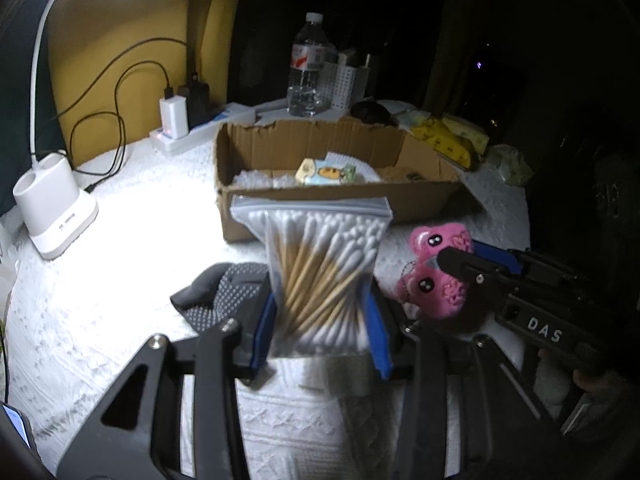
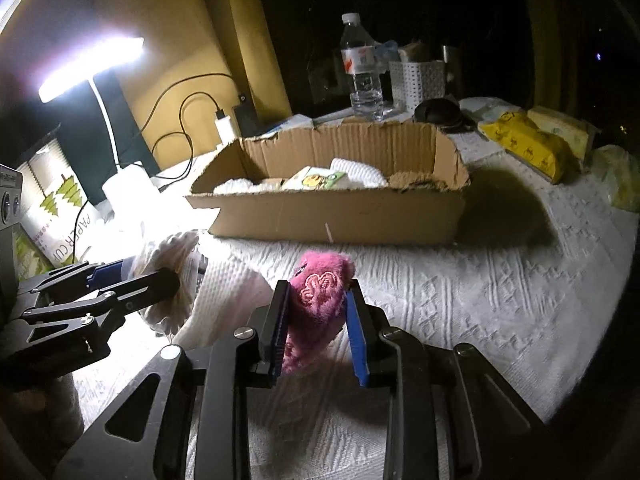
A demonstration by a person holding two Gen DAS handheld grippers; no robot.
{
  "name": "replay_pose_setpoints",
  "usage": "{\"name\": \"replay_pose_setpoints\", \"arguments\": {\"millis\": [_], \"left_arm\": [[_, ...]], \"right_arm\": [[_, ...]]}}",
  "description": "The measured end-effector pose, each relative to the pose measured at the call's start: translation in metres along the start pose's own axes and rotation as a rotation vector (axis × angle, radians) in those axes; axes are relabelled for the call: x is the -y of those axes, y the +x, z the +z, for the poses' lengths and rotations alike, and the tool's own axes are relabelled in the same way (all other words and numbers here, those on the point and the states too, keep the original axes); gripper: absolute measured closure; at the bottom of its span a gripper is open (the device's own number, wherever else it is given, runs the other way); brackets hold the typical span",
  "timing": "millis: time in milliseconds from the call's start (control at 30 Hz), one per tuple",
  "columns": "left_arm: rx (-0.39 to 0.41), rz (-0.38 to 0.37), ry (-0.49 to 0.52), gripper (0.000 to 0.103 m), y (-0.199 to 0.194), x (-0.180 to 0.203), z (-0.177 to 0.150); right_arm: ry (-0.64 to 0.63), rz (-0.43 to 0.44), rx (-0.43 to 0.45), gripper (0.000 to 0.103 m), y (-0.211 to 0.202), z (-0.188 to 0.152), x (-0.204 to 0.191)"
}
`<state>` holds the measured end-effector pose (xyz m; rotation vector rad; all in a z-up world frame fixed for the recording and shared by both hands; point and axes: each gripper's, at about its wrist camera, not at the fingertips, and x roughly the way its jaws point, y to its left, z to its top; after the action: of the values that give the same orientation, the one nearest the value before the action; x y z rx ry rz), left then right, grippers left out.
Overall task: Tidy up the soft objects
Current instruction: 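Carry the pink plush into the box with the right tool while the left lifts the swab bag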
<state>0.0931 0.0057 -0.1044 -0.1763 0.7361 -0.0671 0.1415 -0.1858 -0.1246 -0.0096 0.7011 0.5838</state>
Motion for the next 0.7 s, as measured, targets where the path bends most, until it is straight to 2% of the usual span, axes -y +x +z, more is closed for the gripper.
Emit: {"name": "replay_pose_setpoints", "arguments": {"millis": [700], "left_arm": [[0.072, -0.001, 0.031, 0.062, -0.005, 0.012, 0.047]], "right_arm": [[-0.014, 0.004, 0.071, 0.075, -0.012, 0.044, 0.018]]}}
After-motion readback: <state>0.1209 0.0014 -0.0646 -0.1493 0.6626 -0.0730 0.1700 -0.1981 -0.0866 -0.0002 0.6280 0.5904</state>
